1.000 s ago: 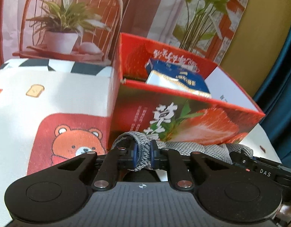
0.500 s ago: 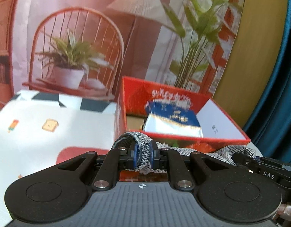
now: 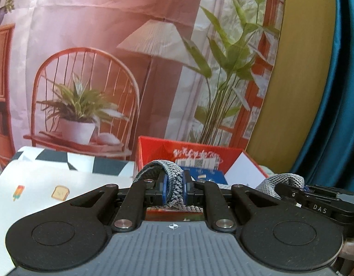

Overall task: Organize soft objects
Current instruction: 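Lift the grey glove with both grippers over the box and release it inside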

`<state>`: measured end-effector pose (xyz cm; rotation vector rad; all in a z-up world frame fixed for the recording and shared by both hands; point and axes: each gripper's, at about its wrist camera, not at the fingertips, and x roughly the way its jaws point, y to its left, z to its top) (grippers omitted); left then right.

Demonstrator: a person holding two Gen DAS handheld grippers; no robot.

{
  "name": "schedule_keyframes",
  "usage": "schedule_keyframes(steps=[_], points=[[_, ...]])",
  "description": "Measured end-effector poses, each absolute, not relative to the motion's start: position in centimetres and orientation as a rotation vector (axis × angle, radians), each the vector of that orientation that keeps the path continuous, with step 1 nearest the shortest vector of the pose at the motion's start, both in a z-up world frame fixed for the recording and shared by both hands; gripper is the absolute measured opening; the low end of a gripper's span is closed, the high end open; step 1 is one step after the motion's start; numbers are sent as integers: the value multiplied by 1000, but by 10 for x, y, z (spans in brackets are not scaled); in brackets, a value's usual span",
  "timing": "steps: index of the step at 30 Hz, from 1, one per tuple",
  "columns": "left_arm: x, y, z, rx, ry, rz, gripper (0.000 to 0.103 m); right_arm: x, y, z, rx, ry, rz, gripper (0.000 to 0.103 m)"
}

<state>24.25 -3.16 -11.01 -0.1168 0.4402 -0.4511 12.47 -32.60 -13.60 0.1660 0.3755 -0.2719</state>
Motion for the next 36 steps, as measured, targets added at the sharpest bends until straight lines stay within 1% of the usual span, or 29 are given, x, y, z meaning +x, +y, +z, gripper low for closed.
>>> schedule_keyframes(steps=[7, 15, 20, 29, 36], points=[[259, -47, -98, -95, 429, -455, 13, 148, -345, -121, 158, 385, -272, 12], [299, -77, -99, -54, 441, -438, 13, 187, -375, -116, 145, 418, -303, 12], [325, -97, -105, -10, 444, -408, 13, 215, -392, -118, 133, 444, -319, 12], [377, -109, -107, 27, 424, -352, 13, 267, -412, -124, 107, 494, -333, 12], [405, -120, -124, 55, 493, -363, 13, 300, -424, -136, 111, 581, -351, 13]])
